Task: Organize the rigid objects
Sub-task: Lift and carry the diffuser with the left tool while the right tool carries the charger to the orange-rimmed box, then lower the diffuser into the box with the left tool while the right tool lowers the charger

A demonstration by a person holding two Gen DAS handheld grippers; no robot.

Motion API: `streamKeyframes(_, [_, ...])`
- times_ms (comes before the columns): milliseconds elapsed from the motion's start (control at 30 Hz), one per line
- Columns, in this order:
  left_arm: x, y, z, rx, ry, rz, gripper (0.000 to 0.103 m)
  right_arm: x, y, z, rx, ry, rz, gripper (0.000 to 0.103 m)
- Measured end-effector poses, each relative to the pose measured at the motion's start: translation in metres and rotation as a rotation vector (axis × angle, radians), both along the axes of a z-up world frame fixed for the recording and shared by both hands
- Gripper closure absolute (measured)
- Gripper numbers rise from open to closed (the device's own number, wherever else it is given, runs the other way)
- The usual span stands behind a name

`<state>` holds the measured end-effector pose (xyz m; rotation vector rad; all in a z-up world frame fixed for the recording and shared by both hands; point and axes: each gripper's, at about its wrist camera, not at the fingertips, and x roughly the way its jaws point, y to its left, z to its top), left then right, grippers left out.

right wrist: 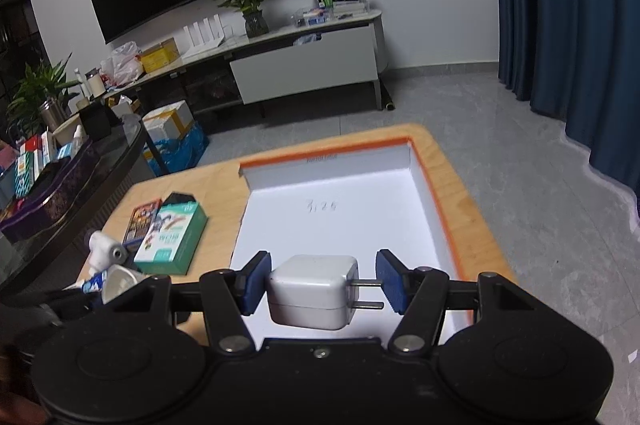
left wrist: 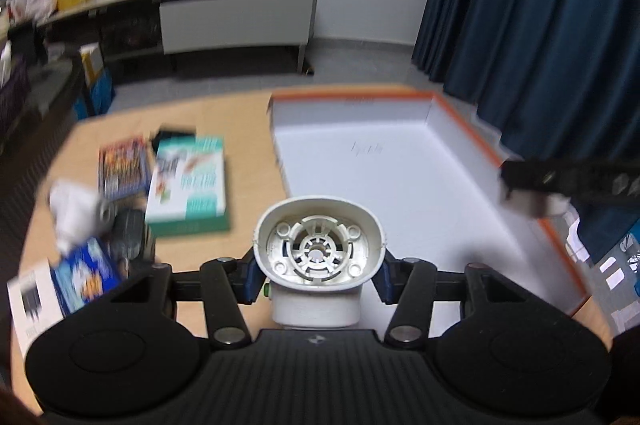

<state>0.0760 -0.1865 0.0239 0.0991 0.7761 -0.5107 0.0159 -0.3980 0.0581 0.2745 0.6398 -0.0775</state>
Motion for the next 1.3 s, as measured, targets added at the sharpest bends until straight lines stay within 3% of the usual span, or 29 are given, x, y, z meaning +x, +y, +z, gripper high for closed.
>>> streamKeyframes(233, [0.01,-0.044,0.052,-0.008,-0.072,-0.04,0.05,0.013,-0.025,0.027,-0.031,-0.029,-0.022,0.033])
streamKeyframes(367, [0.025,-0.06,0.066,-0.021,-0.09,-0.046,0.05,0.021,-0.033,0.041,-0.056,-0.047,-0.021,0.033])
streamKeyframes(567, [0.032,-0.063,0.055,-0.036,-0.073,-0.013,0.05,0.033,-0.036,0.043,-0.059,-0.061,-0.002,0.033])
streamKeyframes(967, [0.038,-0.06,0.044,-0.013,0.006,0.006,0.05,0.064,-0.029,0.038,-0.107,0.02,0.062,0.033])
streamKeyframes(1133, [0.039,-0.06,0.046,-0.015,-0.009,0.019,0.05,0.065,-0.03,0.042,-0.13,0.001,0.053,0.033])
streamKeyframes(1300, [0.039,-0.057,0.046,-0.012,-0.022,0.059,0.05,0.056,-0.035,0.044,-0.079,-0.04,0.029,0.033])
